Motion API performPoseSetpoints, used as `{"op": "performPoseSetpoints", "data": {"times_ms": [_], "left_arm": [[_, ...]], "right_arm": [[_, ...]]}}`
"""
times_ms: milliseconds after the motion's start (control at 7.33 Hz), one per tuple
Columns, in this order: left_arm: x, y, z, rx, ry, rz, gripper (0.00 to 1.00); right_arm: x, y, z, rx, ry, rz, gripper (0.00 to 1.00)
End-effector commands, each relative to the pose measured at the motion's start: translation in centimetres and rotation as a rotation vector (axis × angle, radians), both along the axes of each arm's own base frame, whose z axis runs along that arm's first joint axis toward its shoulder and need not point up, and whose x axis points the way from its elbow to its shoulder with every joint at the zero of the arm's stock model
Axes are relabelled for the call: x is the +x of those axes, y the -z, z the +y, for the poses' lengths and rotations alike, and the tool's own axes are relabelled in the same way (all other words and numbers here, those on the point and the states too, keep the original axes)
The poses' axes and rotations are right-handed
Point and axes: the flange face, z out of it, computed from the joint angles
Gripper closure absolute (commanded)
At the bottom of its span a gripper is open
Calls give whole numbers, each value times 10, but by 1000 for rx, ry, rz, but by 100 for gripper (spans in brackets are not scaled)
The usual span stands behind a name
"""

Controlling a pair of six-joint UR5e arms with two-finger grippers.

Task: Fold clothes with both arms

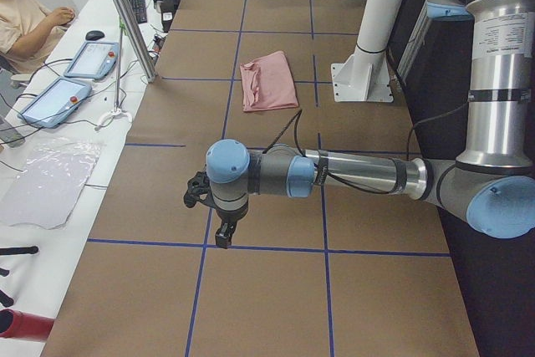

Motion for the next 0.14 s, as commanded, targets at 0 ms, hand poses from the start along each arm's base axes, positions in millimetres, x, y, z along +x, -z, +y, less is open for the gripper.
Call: {"op": "performPoseSetpoints", "data": {"times_ms": [0], "left_arm": [[0,0,0,0,0,1,0]], "right_arm": [[0,-1,0,-2,0,3,0]]}}
